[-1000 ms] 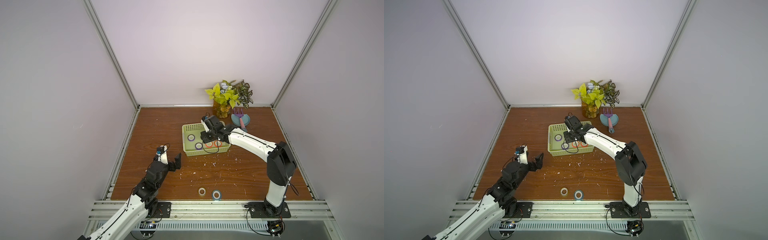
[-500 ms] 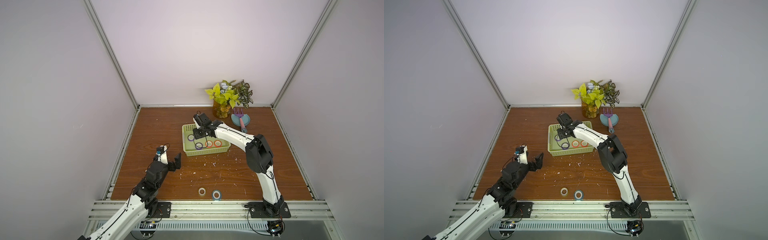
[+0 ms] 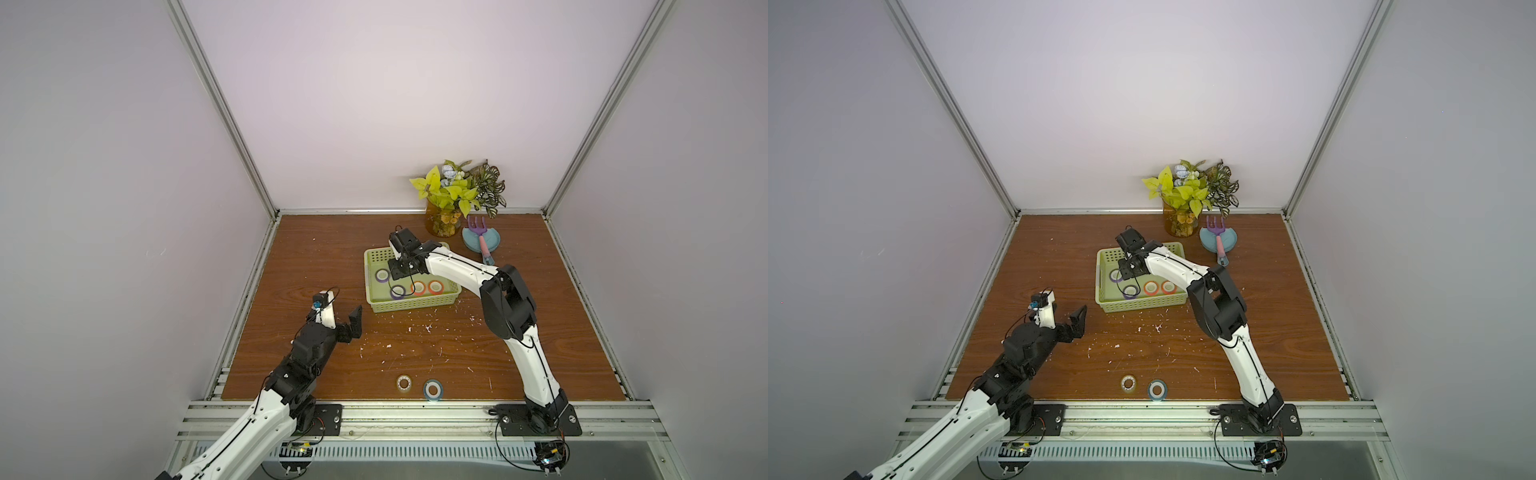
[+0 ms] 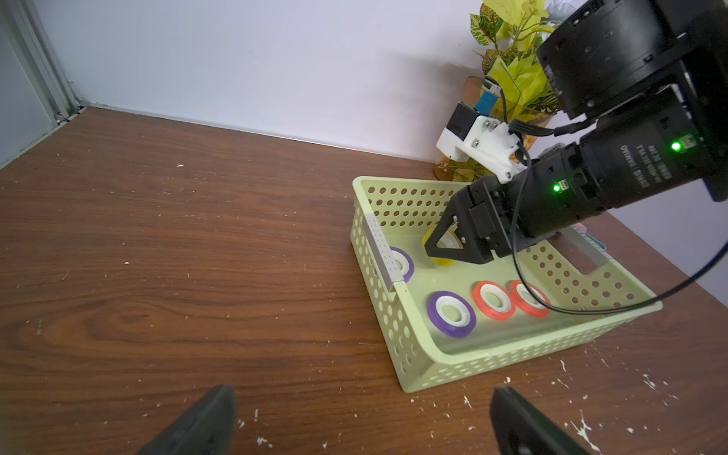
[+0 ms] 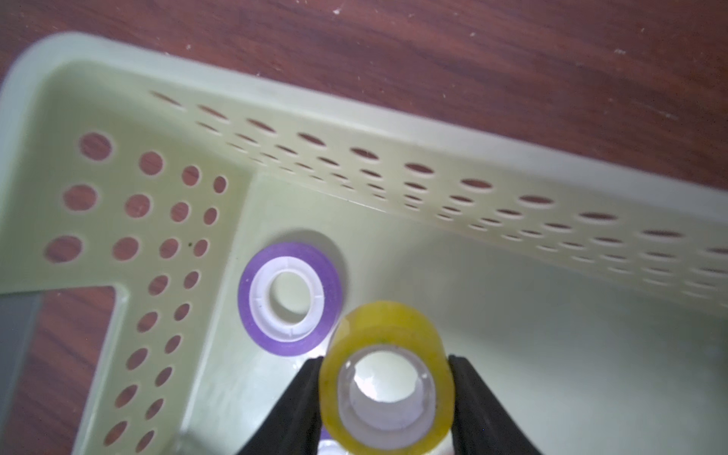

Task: Put the transparent tape into the storage box
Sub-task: Place the tape in the storage box.

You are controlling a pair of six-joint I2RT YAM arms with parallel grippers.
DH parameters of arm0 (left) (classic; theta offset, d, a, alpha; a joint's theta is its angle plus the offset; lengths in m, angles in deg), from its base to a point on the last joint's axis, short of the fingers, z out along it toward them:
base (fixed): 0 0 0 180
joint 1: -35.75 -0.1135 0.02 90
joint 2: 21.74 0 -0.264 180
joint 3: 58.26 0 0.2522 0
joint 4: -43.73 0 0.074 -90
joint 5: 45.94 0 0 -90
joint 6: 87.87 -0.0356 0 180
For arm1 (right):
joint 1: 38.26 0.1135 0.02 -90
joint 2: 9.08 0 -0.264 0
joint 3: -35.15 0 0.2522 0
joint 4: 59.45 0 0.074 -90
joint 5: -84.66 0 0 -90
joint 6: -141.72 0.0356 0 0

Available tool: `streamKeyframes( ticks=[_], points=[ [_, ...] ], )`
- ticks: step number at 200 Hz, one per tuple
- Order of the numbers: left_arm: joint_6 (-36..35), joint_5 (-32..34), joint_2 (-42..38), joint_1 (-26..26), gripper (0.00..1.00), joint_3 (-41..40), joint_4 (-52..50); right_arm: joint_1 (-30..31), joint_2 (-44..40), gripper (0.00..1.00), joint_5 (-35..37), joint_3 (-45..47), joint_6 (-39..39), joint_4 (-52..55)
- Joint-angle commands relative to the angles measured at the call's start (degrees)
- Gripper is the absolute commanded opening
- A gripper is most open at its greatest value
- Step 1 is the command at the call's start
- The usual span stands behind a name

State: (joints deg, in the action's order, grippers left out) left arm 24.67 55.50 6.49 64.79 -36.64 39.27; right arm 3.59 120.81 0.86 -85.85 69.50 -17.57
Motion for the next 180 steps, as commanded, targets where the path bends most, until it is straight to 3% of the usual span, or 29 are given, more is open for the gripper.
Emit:
streamKeyframes(
  ticks=[1,94,132,180],
  points=[
    [-0.3,0.6,-0.5,-0.6,0.99,-0.6,1.3,-0.4,0.1,0.51,1.0,-2.3,-0.2,0.7],
    [-0.1,0.9,-0.9,-0.7,0.99,-0.6,1.2,-0.6,-3.6,0.74,1.1,-1.9,-1.0,3.2],
    [-0.1,0.9,-0.9,-0.7,0.99,-0.7,1.2,0.1,-12.9,0.91,-0.9,7.6,-3.5,1.6],
    [-0.1,1.2,-1.6,-0.6,0.99,-0.9,0.9,4.1,-27.2,0.94,1.4,25.4,-2.6,-2.2]
  ],
)
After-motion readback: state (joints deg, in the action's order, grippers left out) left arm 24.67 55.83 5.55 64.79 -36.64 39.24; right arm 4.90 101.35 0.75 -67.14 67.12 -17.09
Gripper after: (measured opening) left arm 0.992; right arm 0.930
